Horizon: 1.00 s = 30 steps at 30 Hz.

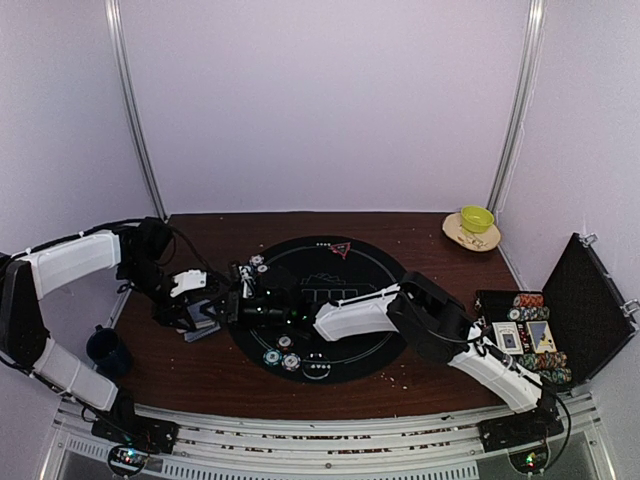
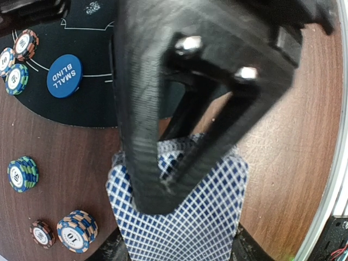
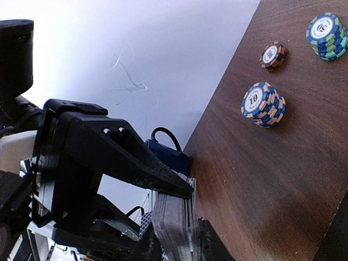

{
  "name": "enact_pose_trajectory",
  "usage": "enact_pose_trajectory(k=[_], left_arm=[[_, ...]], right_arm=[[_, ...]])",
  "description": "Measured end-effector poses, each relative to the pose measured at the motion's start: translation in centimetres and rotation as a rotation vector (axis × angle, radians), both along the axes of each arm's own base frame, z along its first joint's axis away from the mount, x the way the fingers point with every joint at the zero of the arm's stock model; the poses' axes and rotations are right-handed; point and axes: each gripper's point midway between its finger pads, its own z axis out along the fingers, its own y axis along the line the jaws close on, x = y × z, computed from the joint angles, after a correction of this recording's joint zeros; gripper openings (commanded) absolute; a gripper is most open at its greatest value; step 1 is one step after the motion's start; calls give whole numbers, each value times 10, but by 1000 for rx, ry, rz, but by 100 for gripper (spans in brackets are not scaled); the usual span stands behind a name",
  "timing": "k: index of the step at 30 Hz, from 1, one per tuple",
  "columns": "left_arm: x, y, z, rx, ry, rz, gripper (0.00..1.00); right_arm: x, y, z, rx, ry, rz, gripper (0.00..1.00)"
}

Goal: Distribute texas hold em gaming equipment
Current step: Pass from the left arm to the right

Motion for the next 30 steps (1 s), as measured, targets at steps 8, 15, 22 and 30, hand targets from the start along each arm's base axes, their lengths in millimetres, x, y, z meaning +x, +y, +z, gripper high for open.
enact_pose_trajectory(k=[8,15,22,30], left_arm=[[-2,-1,-8,21,-5,13,36],[-4,-2,-10,17,-1,26,85],[3,-4,-6,1,-55,39,98],[4,-4,-10,-3,-84,41,98]], right_arm=[[-2,-1,-10,-15,54,28,0],[-4,-2,-11,-9,79,35,0],[-7,-12,-30,-10,119,32,0],[-4,-18,-32,7,155,21,0]])
